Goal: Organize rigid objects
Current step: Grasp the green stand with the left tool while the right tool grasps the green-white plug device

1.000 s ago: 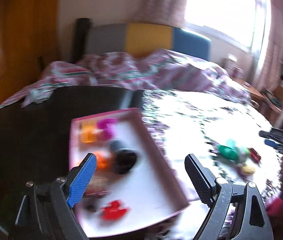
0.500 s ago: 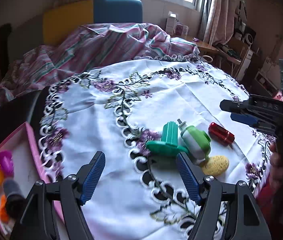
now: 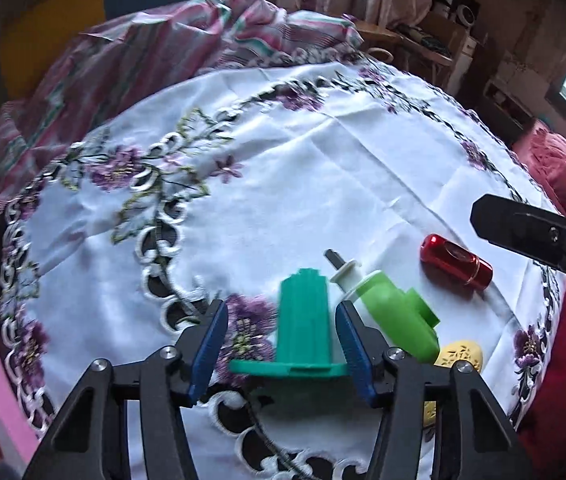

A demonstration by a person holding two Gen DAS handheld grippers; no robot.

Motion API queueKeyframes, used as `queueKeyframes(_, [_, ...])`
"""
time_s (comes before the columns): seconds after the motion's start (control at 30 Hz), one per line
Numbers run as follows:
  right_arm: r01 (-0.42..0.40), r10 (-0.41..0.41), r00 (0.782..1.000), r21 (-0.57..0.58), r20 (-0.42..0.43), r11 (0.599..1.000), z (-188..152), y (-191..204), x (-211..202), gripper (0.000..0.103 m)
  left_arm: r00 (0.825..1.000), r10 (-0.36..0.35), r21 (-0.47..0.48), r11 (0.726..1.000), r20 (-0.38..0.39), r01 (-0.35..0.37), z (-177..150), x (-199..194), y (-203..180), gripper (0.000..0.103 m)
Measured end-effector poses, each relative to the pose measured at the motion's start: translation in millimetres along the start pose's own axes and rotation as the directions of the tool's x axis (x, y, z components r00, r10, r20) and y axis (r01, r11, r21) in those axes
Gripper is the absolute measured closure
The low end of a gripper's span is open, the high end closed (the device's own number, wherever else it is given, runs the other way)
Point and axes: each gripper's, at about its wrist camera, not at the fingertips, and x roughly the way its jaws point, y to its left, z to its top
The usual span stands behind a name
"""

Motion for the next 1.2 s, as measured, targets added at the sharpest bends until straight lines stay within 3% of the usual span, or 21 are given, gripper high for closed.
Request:
queueKeyframes(0.07, [0.004,-0.004,1.0,-0.005,-0.007,1.0,-1,1,2,0.051,0.999,-0.027,0.014,1.0,-0.028,0.027,4,7,-3,0.048])
queueKeyframes(0.1, [0.005,-0.005,1.0,-0.007,-0.007,1.0,-1,1,2,0.051,0.999,-0.02,0.018,1.0,-0.039,0.021,5,13,-5,0.053])
queueKeyframes(0.13, [0.01,-0.01,1.0,-0.014,-0.006,1.0,-1,1,2,0.051,0.998,-0.008,0.022,1.0,-0.057,0.009,5,20,-5,0.065])
queueKeyframes(0.2, [0.02,-0.02,1.0,-0.017,-0.009,1.0,-1,1,3,0.051,0.996,-0.015,0.015,1.0,-0.087,0.016,0,32,-3,0.073])
queueKeyframes(0.27, [0.019,-0.019,1.0,-0.02,-0.019,1.0,-1,1,5,0.051,0.999,0.028,0.019,0.999,-0.039,-0.028,-6,29,-1,0.073])
queueKeyframes(0.33, [0.024,-0.025,0.999,-0.032,-0.032,0.999,-3,3,8,0.051,1.0,0.006,-0.043,0.999,-0.021,-0.007,-12,20,7,0.073])
queueKeyframes(0.5, [0.01,-0.017,0.996,-0.081,-0.092,0.997,-9,13,20,0.051,0.997,0.049,-0.091,0.995,0.055,-0.044,-29,-15,18,0.073])
queueKeyframes(1.0, [0.095,-0.122,0.979,-0.159,-0.165,0.983,-17,19,41,0.045,0.991,0.08,-0.252,0.966,0.112,-0.049,-102,-90,35,0.073])
queueKeyframes(1.2, [0.135,-0.169,0.969,-0.19,-0.181,0.973,-19,22,51,0.045,0.981,0.107,-0.263,0.963,0.161,-0.062,-121,-122,39,0.073])
